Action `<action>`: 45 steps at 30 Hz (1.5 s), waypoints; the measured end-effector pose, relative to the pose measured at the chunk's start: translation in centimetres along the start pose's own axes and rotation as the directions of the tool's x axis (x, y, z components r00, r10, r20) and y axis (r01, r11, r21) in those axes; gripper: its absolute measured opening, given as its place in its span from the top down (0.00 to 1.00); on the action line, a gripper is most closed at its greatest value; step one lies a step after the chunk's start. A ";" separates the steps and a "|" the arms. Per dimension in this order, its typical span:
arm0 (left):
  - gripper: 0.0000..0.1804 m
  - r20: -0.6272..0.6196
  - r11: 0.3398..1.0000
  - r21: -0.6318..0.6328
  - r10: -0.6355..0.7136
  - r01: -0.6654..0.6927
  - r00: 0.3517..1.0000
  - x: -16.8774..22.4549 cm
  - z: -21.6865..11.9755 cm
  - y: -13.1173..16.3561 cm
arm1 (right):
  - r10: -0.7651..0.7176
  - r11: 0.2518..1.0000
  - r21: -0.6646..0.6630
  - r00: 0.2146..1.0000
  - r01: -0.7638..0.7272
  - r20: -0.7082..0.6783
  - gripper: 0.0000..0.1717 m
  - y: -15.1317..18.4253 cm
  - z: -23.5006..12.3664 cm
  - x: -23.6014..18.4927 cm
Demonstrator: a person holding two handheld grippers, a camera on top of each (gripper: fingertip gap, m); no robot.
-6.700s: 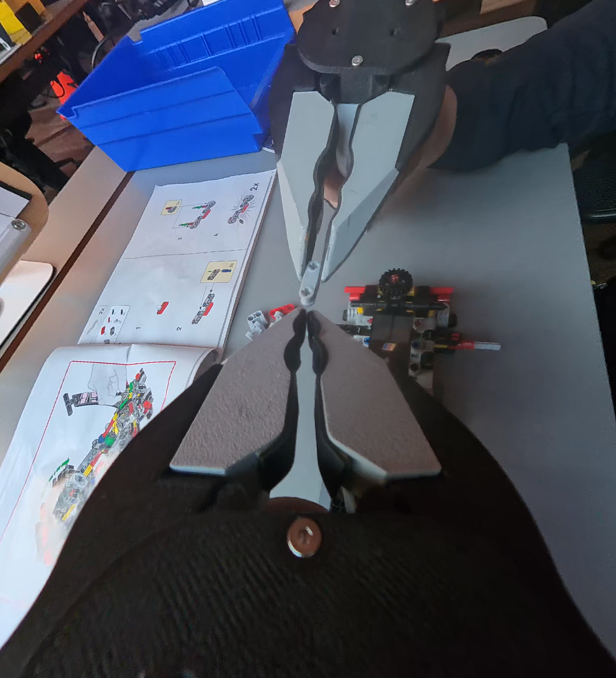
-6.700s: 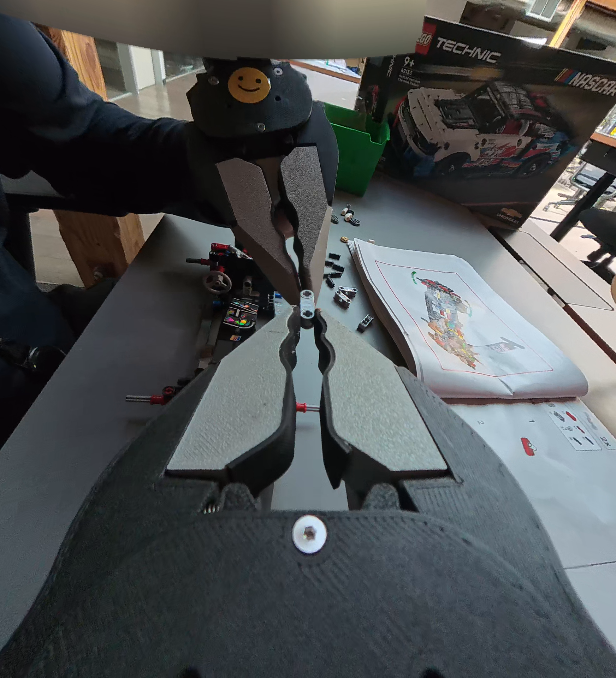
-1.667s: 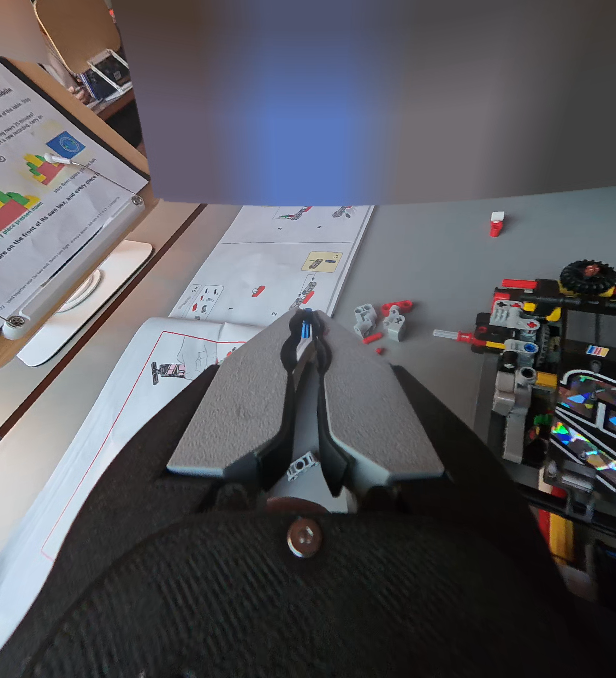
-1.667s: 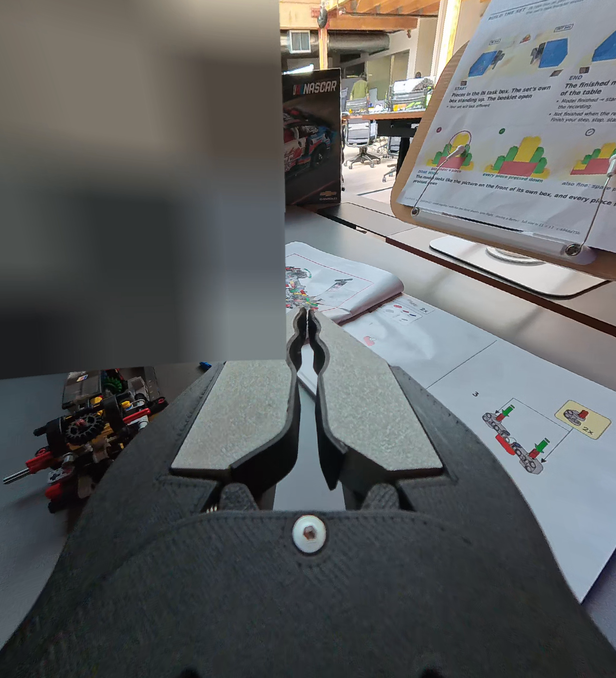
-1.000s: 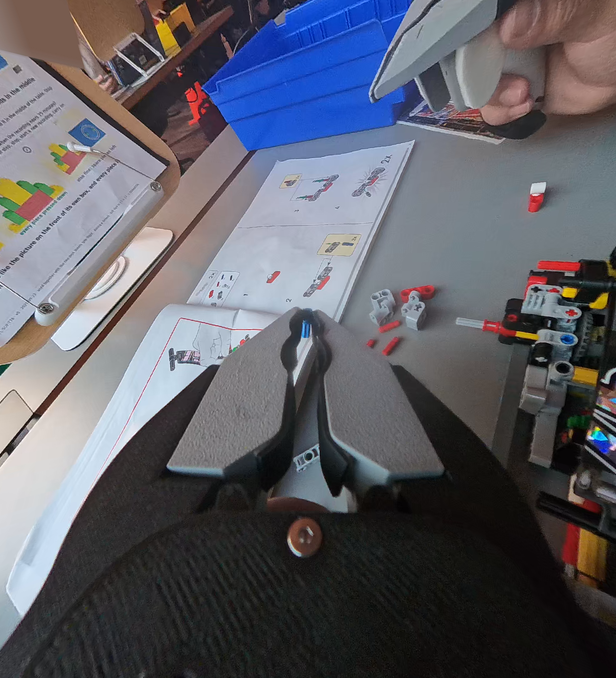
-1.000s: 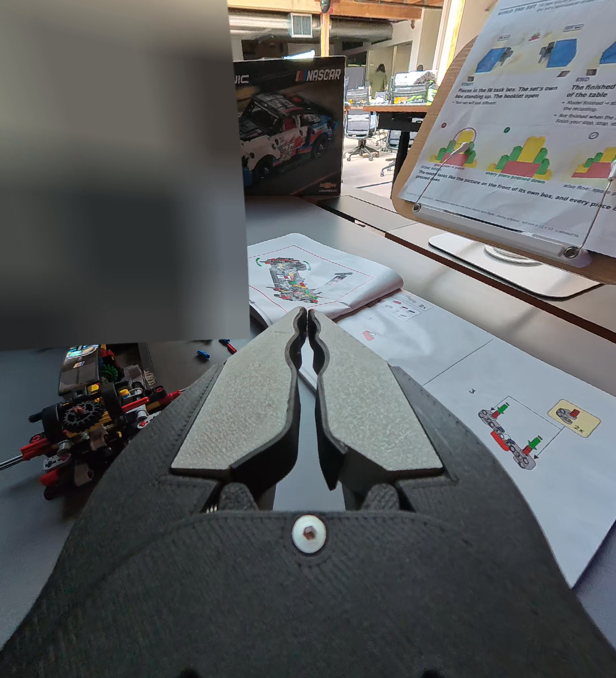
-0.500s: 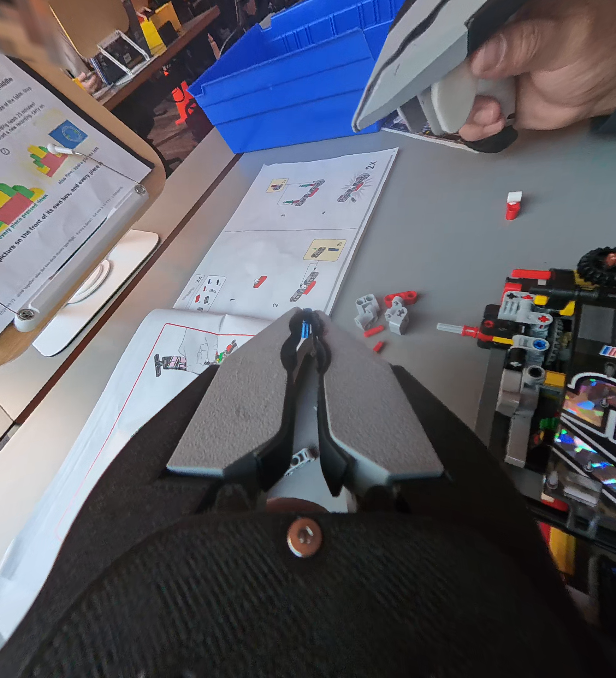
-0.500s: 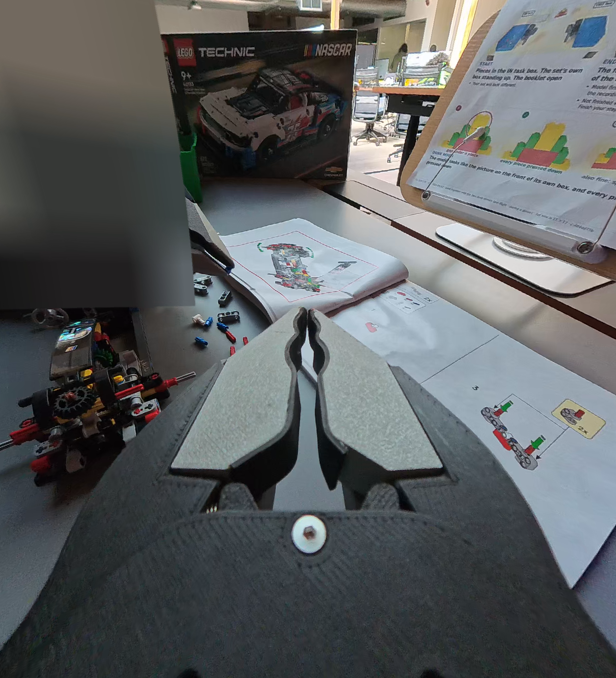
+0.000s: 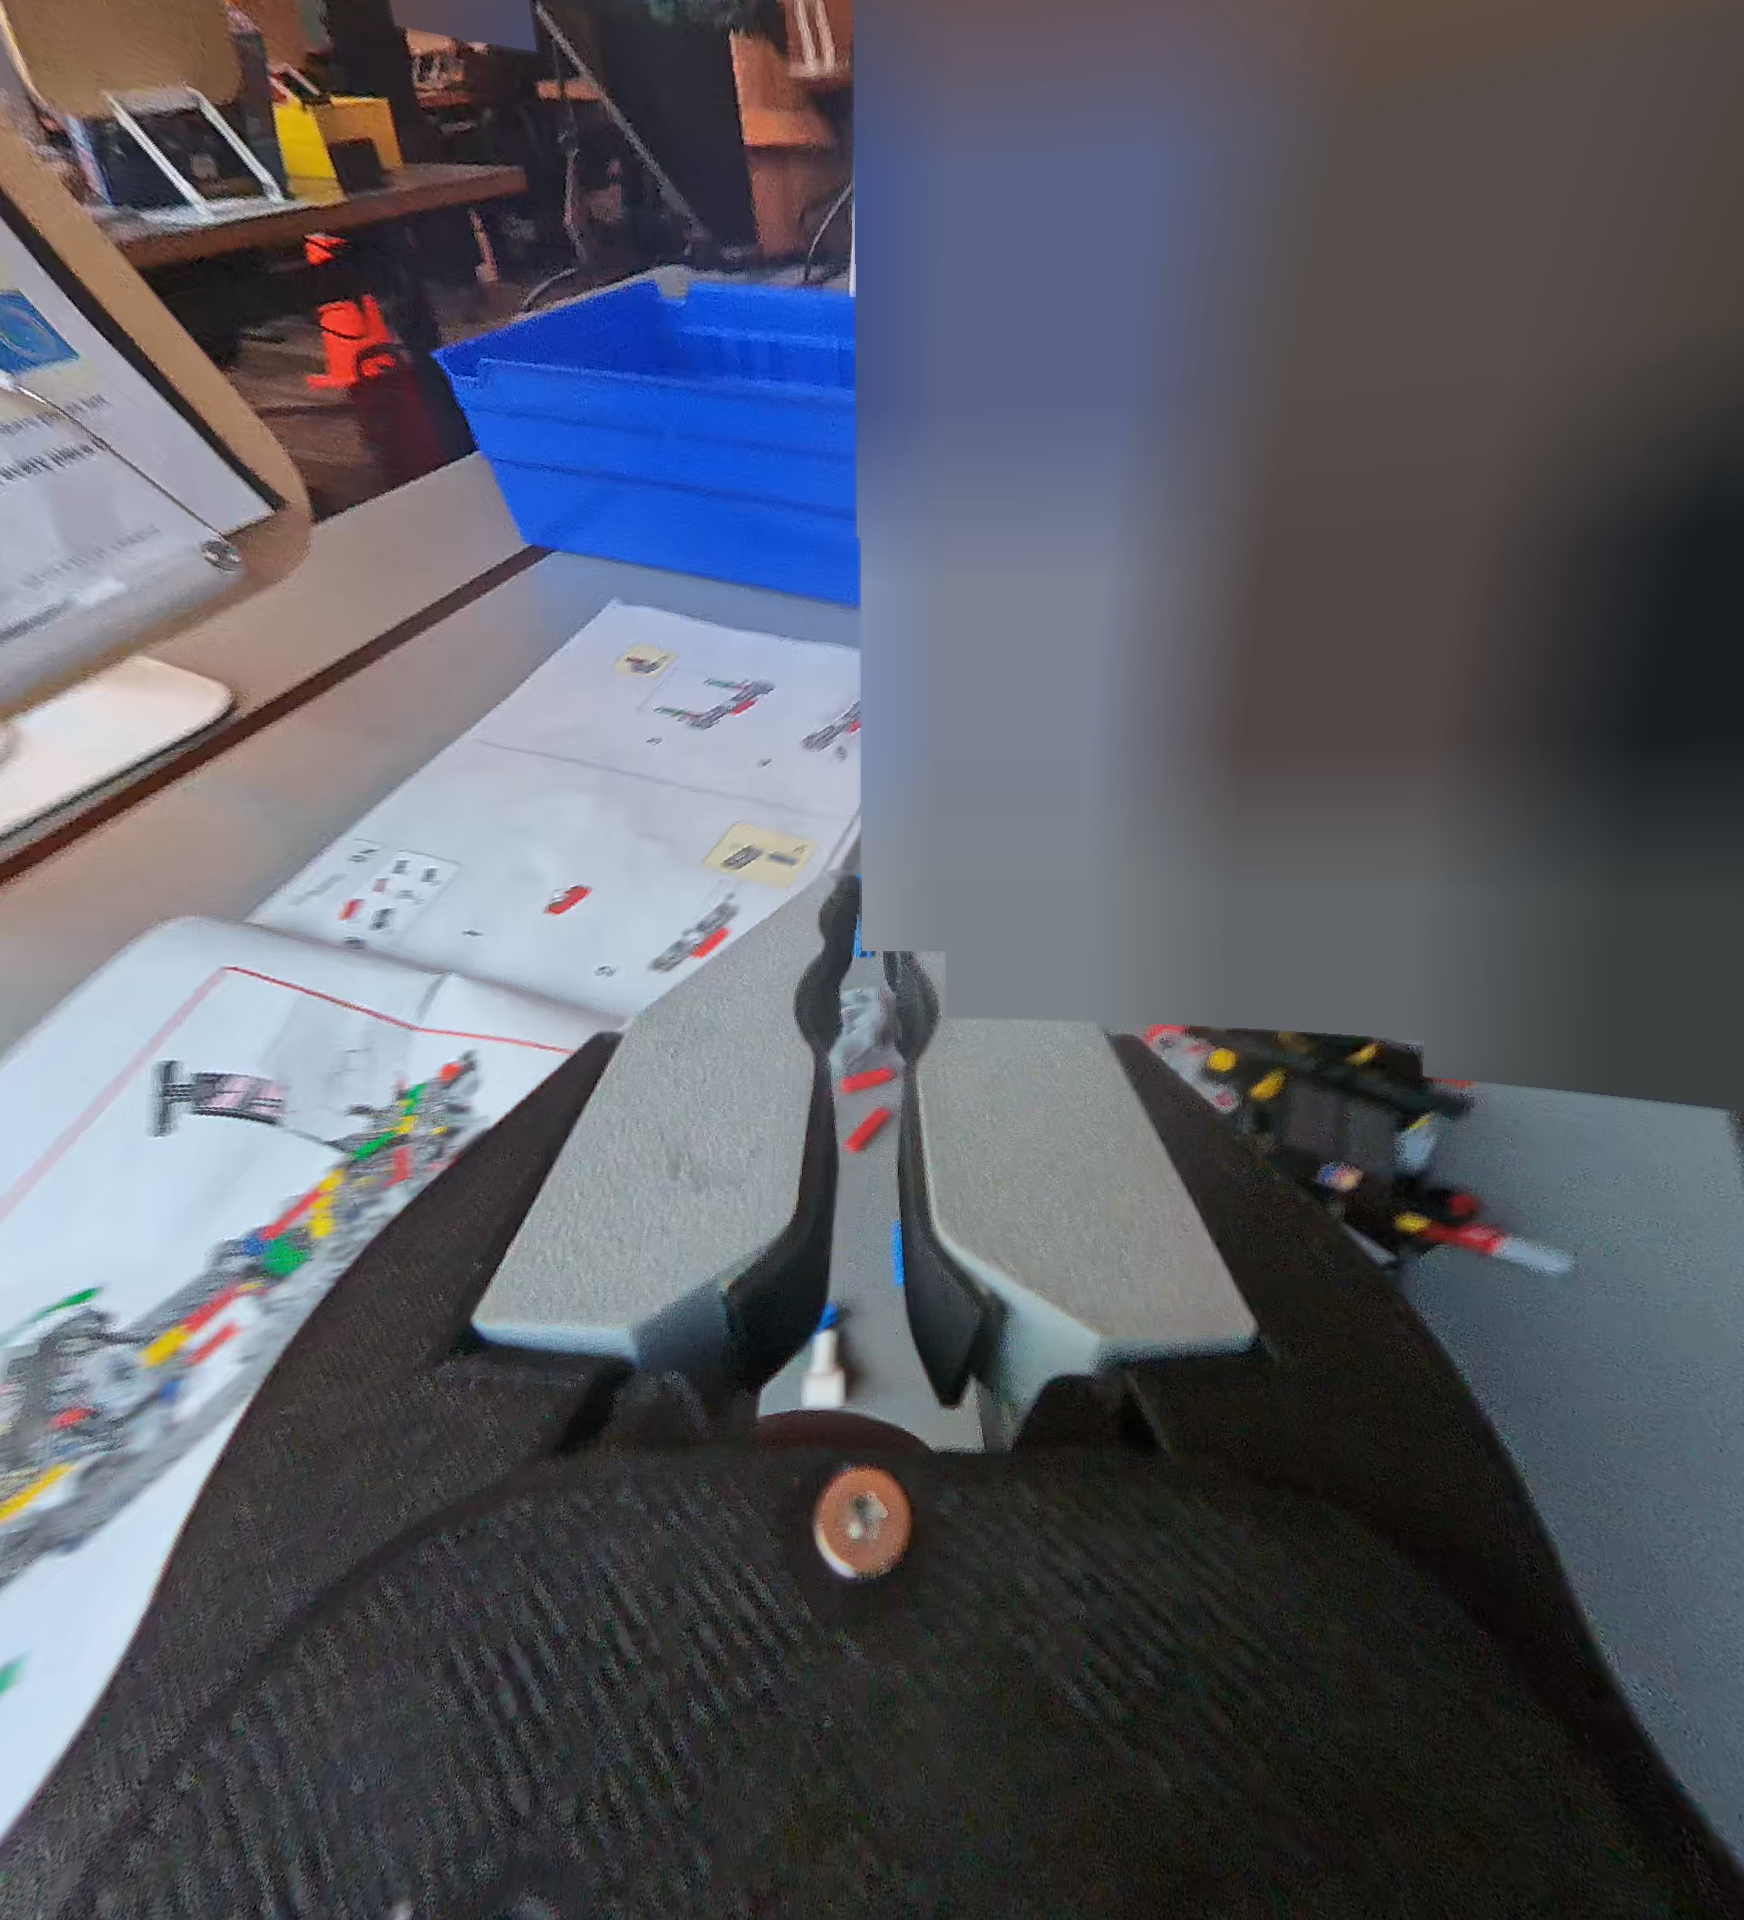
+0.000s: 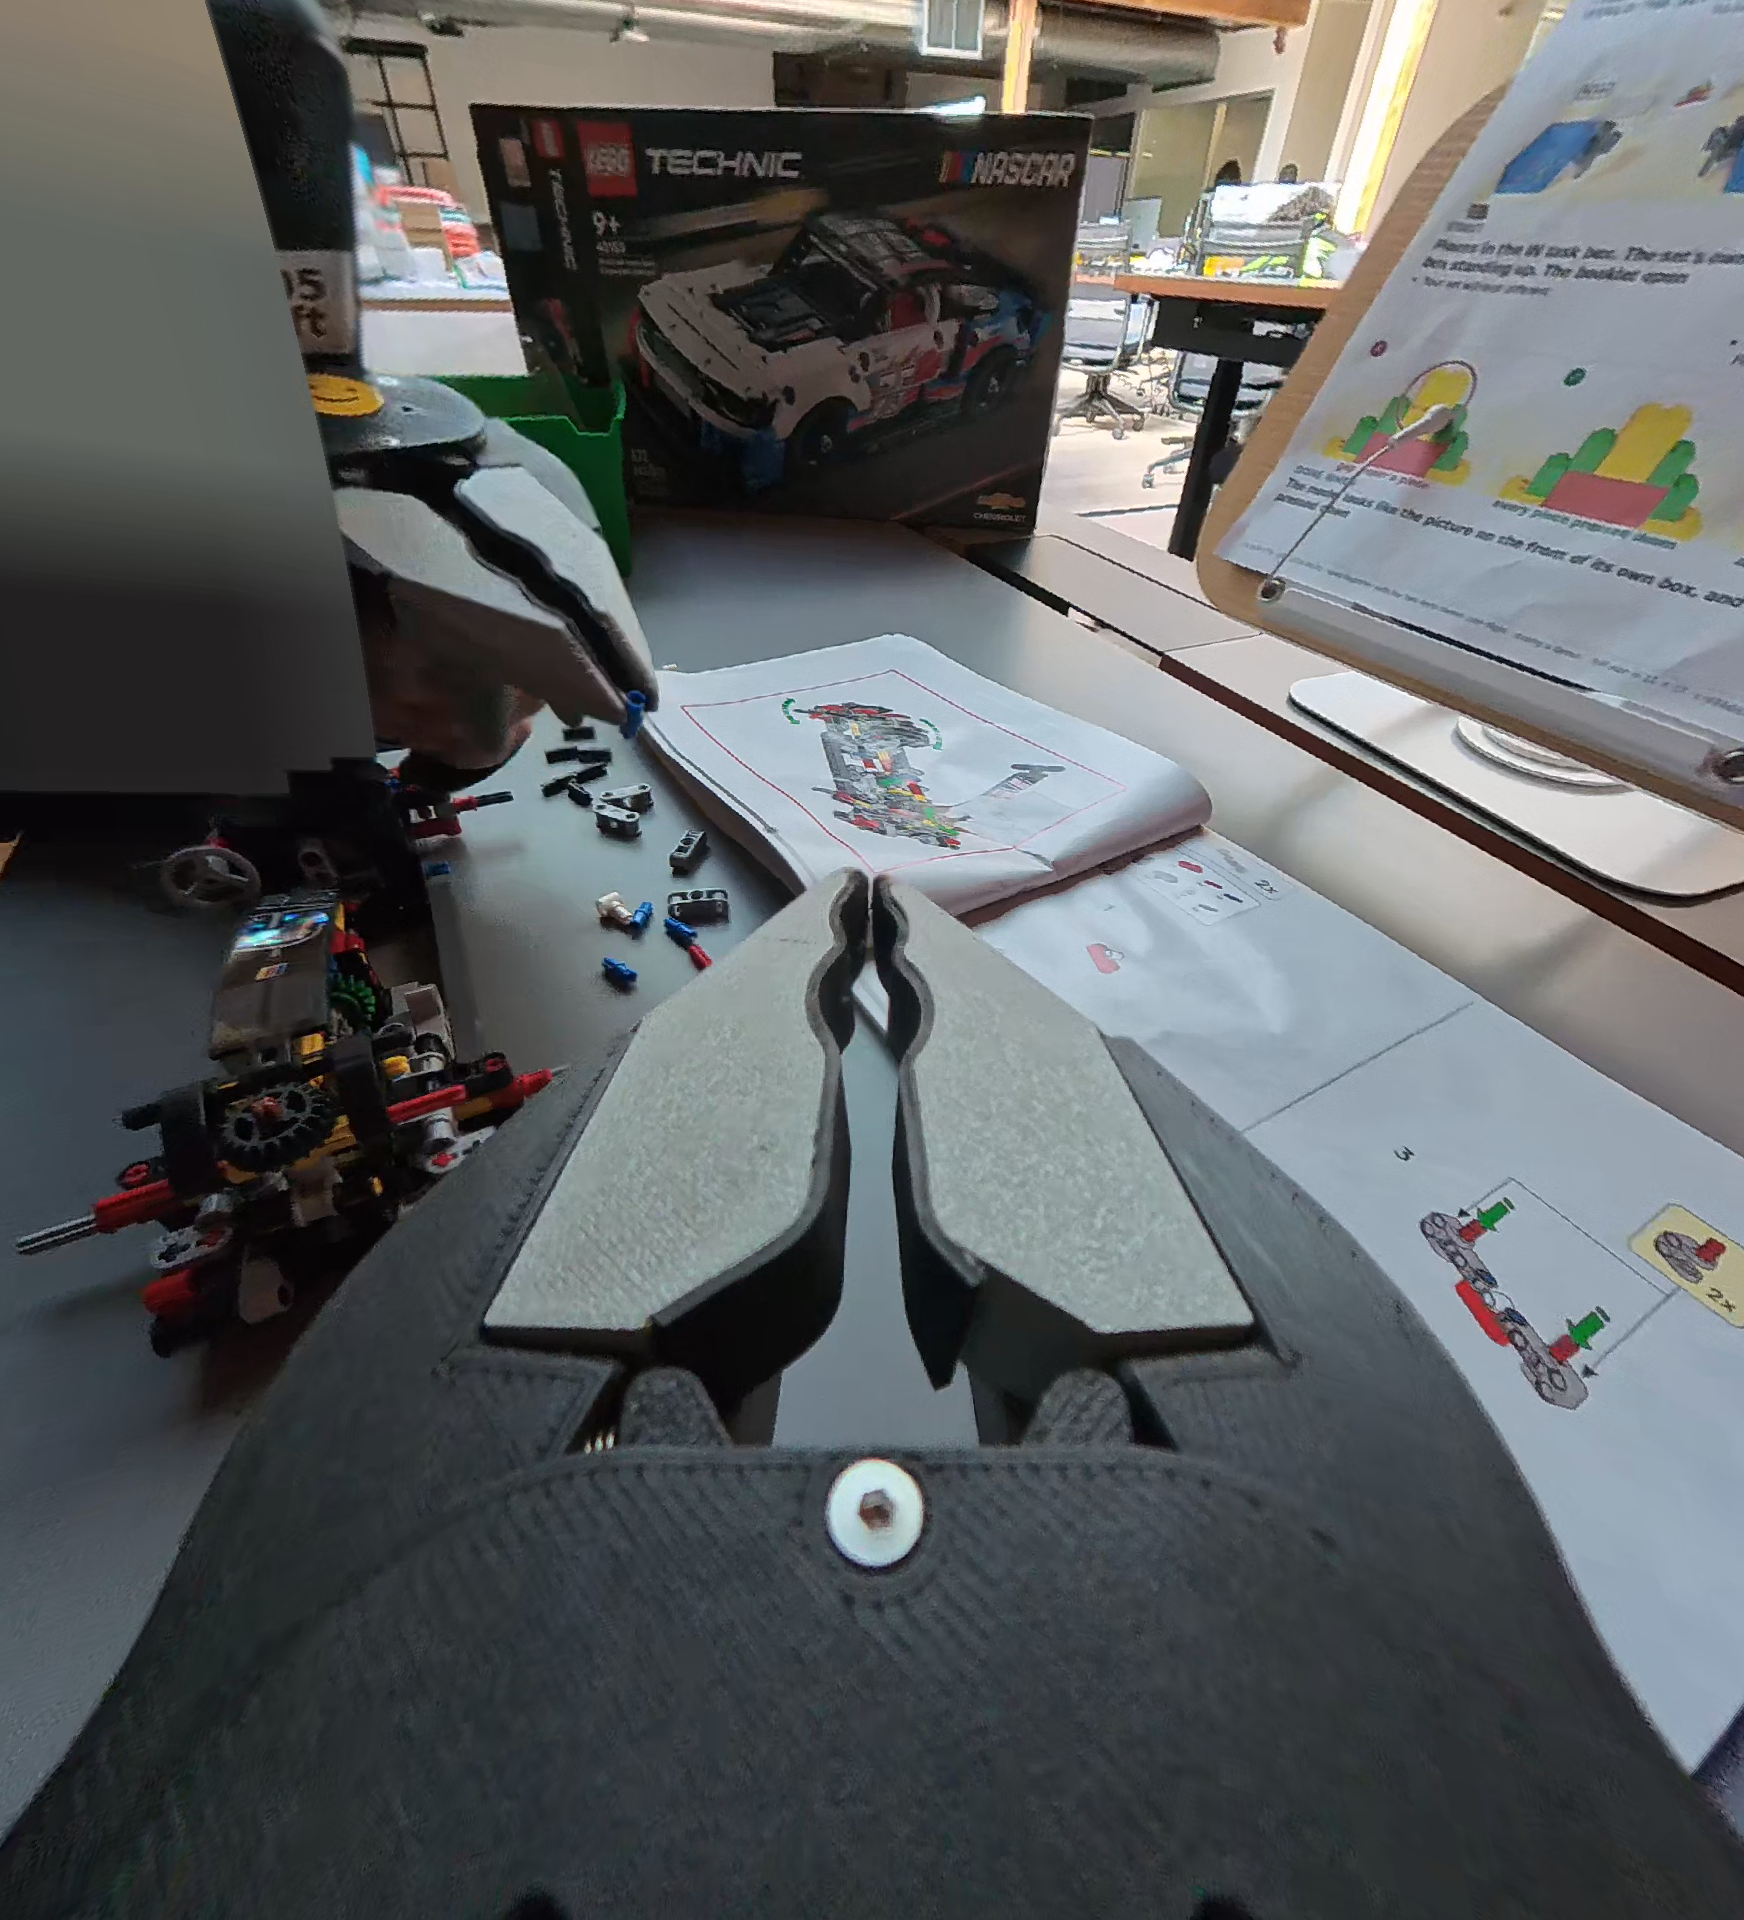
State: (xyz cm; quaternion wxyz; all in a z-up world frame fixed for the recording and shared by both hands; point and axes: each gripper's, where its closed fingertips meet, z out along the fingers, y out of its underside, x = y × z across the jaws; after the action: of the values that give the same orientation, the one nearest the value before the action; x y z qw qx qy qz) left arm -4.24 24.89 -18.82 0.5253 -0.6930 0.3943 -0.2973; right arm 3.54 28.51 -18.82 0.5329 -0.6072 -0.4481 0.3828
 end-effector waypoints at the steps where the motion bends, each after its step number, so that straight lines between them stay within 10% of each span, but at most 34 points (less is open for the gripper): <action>1: 0.99 -0.034 0.998 0.026 -0.061 0.062 0.998 0.3 -0.1 -0.5 | -0.014 1.000 0.001 1.000 0.014 0.012 1.00 -0.1 0.1 -0.5; 7: 0.99 -0.156 0.942 0.141 -0.282 0.304 0.947 1.3 -0.3 -2.7 | -0.060 0.998 -0.010 0.998 0.061 0.034 0.96 -0.6 2.0 -3.9; 14: 1.00 -0.031 0.961 0.253 -0.108 0.113 0.994 0.5 -1.5 -4.8 | -0.142 0.987 0.074 0.990 0.142 0.001 0.97 -3.6 2.4 -6.0; 21: 0.99 -0.218 0.803 0.419 -0.364 0.423 0.906 -0.1 -3.0 -7.6 | -0.180 0.976 0.102 0.975 0.193 -0.128 0.96 -5.6 3.5 -5.6; 30: 1.00 -0.472 0.537 0.373 -0.592 0.757 0.653 -0.6 -3.4 -7.5 | -0.240 0.940 0.172 0.929 0.295 -0.282 0.96 -8.1 6.0 -7.0; 45: 0.99 -0.536 0.486 0.352 -0.596 0.800 0.598 0.3 -3.3 -7.8 | -0.253 0.934 0.175 0.923 0.312 -0.290 0.99 -8.5 6.3 -7.3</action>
State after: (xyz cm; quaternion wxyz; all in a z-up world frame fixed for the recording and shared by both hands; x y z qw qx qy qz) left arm -4.96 24.04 -10.44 0.4555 -0.5422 0.0506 -0.7043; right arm -5.78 23.71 -11.35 0.7007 -0.5191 -0.4119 0.2643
